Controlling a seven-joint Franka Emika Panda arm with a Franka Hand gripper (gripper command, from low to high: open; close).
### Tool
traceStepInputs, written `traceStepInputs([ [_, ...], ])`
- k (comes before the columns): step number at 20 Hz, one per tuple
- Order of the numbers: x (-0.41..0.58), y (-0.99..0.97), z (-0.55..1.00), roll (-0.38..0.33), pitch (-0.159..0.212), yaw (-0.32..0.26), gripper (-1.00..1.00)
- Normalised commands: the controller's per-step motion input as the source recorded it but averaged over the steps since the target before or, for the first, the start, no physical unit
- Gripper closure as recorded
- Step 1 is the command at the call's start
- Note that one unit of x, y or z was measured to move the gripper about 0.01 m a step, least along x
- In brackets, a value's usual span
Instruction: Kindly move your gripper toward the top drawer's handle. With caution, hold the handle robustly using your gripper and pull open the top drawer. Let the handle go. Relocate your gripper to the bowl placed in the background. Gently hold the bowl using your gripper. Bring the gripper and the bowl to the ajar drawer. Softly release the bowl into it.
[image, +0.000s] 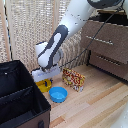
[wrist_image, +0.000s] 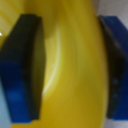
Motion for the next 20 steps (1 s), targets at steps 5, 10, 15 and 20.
traceStepInputs([
  [5,0.039,0.02,0.21,0.005,-0.065,-0.043,1.0],
  [10,0.171,-0.02,0.59,0.086,-0.081,-0.047,1.0],
  [15,0.047,-0.15,0.96,0.023,-0.023,-0.137,1.0],
  [20,0.0,-0.21,1.0,0.0,0.0,-0.135,1.0],
])
